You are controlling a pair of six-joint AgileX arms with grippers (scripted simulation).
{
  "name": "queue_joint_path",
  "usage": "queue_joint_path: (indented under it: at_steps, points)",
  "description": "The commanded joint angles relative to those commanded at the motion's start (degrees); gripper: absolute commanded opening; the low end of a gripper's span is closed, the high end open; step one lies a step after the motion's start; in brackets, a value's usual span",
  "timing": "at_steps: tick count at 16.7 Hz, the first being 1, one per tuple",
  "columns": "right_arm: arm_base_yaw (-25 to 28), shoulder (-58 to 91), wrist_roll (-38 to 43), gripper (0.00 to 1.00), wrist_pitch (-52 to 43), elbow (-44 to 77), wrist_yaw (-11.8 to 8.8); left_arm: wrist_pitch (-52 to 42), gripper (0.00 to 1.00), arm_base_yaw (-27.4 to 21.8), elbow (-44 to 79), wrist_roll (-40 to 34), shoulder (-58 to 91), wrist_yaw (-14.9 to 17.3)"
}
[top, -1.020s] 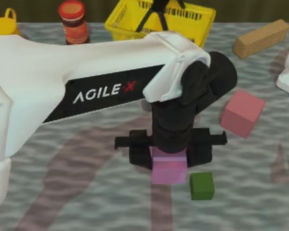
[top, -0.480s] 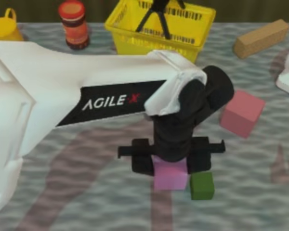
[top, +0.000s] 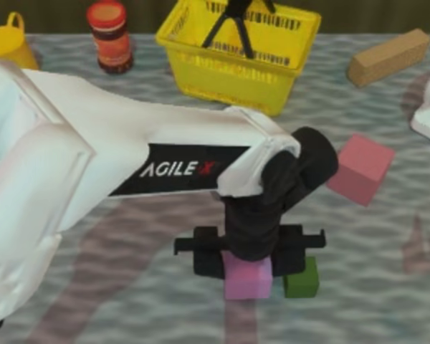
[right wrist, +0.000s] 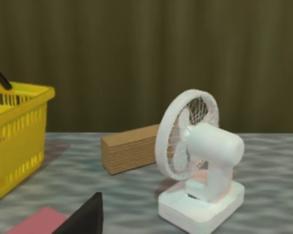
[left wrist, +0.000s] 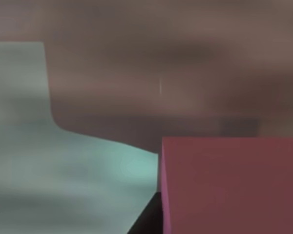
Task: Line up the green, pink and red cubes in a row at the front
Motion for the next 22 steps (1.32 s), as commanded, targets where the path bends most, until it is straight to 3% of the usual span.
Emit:
queue_joint_path:
  at_steps: [1,14,22]
  points:
    - [0.0,0.0,0.0,1.0,0.0,0.0,0.0,0.0,0.0,0.0,0.0,0.0,0.0,0.0]
    - [0.0,0.0,0.0,1.0,0.0,0.0,0.0,0.0,0.98,0.0,0.0,0.0,0.0,0.0]
    - [0.0,0.0,0.0,1.0,0.0,0.0,0.0,0.0,1.0,0.0,0.0,0.0,0.0,0.0]
